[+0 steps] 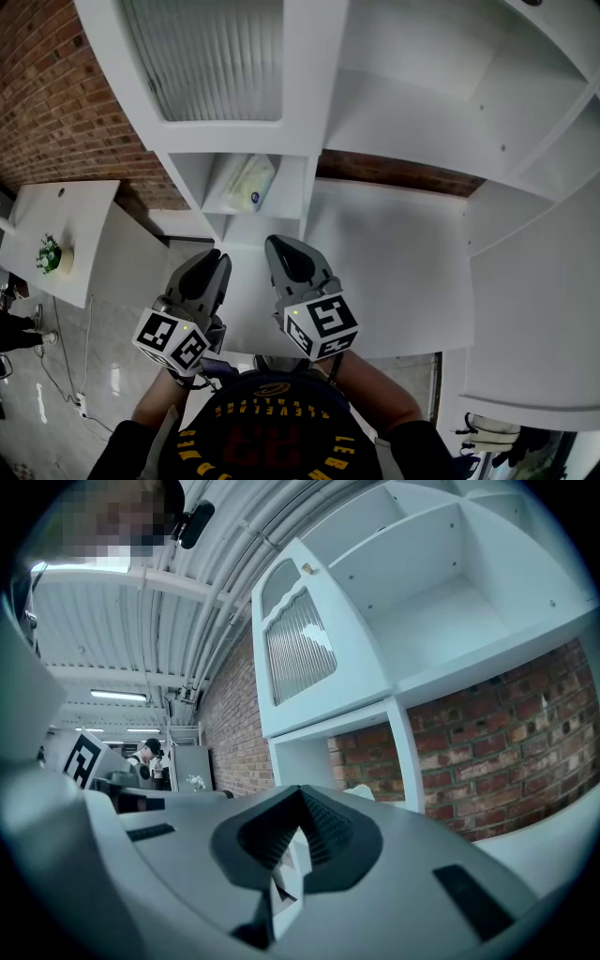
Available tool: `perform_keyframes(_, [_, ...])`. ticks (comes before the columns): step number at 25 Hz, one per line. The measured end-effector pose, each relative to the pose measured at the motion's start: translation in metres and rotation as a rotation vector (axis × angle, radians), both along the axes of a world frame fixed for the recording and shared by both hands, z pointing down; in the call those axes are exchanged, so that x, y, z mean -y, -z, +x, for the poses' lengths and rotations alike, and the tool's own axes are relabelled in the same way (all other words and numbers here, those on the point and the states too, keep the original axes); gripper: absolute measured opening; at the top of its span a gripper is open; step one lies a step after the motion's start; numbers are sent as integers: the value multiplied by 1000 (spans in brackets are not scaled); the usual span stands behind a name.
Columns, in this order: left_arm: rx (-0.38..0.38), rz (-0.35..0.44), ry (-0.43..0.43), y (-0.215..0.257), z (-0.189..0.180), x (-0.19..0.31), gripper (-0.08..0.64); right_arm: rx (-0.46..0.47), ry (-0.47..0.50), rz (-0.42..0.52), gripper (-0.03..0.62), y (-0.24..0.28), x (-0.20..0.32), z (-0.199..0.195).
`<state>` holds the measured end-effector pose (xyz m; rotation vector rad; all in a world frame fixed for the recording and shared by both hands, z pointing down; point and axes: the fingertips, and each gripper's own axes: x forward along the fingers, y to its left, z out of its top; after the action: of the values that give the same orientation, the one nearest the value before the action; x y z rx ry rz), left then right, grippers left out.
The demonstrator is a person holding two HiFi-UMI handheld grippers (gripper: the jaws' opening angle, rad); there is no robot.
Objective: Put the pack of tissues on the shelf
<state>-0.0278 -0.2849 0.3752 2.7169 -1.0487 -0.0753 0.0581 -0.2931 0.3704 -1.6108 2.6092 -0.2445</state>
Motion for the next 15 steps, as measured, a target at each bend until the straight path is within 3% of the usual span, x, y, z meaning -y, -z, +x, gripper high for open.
perform_keyframes(15, [-6,4,2,0,-2,-3,20,25,-10,21,-5,11,-5,2])
